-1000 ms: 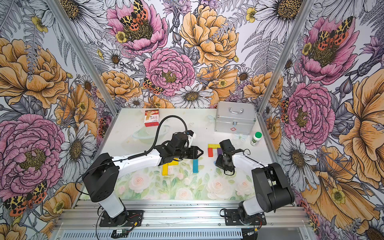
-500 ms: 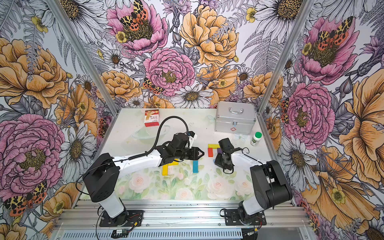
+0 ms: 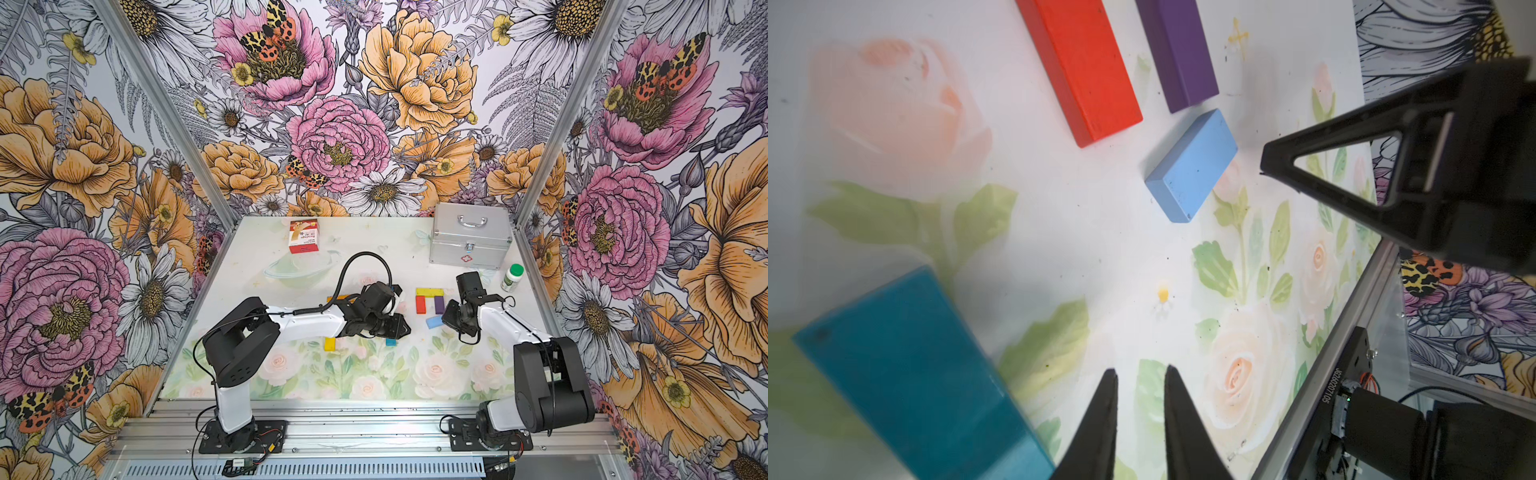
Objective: Assemble the letter p with building blocks
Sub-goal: Assemble the building block at the center of the board.
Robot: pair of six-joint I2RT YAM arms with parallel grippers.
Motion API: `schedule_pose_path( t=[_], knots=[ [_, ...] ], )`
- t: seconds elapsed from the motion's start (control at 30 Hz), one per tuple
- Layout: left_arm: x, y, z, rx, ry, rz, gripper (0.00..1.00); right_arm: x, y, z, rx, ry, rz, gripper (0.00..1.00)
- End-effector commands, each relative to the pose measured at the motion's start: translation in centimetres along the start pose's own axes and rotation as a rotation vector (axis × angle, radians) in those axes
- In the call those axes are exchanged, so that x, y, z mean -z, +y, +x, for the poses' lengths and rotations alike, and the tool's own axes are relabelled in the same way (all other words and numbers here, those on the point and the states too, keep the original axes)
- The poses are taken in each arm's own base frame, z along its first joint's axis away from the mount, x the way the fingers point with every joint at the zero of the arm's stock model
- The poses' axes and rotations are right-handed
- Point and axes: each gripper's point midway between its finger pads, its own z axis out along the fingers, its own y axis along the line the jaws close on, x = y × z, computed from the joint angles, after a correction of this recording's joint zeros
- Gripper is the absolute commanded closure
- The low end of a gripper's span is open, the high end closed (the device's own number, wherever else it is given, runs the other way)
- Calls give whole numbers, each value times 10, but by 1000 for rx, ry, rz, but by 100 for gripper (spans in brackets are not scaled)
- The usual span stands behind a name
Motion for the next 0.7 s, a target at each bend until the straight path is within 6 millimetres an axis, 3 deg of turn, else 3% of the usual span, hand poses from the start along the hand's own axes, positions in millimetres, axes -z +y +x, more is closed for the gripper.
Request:
schedule_pose_path(
  t=[0.0, 0.3, 0.67],
  knots=[
    [-5, -12, -7, -12, -22, -4, 84, 1, 2, -12, 46, 5, -15, 84],
    [-25, -4, -10, 22, -16, -78, 99, -5, -1, -28, 72, 14, -25, 84],
    [-42, 0, -15, 53, -23, -103, 100, -18, 7, -29, 93, 76, -77, 85]
  ],
)
